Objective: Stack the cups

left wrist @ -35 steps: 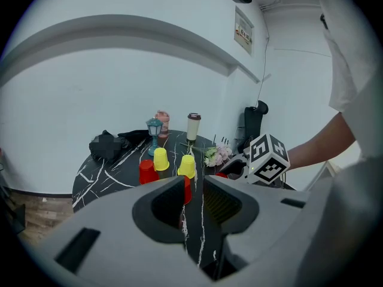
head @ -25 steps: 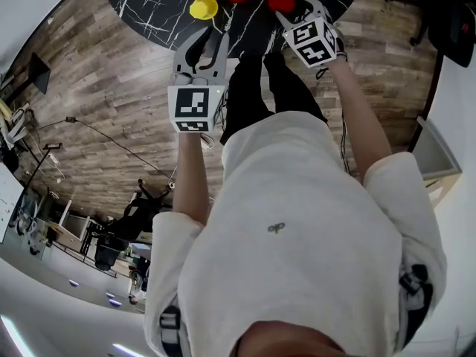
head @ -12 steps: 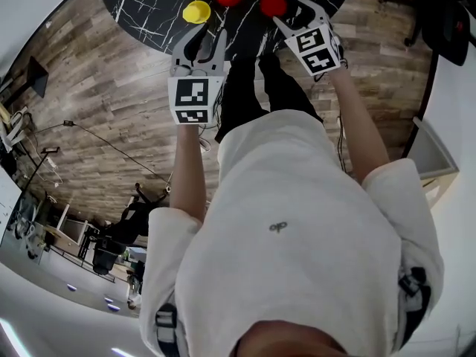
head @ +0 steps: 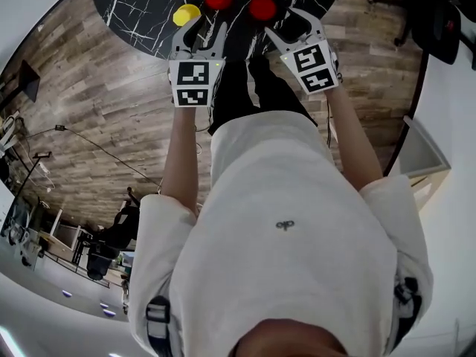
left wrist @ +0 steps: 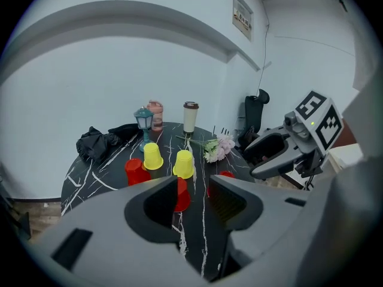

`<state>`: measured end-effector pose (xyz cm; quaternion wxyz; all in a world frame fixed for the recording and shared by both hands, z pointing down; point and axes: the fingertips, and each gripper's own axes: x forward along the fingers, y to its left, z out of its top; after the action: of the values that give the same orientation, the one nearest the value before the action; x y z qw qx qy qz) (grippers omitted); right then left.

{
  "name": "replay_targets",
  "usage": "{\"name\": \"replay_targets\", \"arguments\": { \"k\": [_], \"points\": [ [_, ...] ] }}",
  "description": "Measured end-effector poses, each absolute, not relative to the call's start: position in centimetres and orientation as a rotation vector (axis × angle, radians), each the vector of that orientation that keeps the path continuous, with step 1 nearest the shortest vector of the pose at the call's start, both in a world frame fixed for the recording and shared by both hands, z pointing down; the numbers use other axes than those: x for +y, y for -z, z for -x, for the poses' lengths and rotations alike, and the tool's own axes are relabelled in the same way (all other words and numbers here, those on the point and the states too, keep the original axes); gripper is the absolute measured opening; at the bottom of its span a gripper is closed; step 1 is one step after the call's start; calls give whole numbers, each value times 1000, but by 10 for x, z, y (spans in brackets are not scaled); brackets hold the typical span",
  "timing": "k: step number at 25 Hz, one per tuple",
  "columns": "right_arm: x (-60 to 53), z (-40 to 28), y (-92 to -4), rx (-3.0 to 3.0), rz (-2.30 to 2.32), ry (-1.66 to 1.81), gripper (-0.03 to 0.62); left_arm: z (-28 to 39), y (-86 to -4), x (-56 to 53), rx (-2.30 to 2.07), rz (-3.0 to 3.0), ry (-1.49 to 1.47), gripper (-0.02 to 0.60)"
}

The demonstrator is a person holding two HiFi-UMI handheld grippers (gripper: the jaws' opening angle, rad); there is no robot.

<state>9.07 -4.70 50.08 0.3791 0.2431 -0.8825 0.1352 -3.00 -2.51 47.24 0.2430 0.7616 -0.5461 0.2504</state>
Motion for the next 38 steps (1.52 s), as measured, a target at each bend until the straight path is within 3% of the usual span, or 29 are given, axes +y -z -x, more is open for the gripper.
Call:
{"name": "replay_targets", "arguments": {
  "k": [10,38],
  "points": [
    [-39,-98,-480,-2271,-653,-364,262,37,-506,-52,-1549,-2014,-697,183],
    [-42,-127,-475,-2235,-749,-402,259,41,-574,-79,-1631,-1912,-737,196]
  ]
}}
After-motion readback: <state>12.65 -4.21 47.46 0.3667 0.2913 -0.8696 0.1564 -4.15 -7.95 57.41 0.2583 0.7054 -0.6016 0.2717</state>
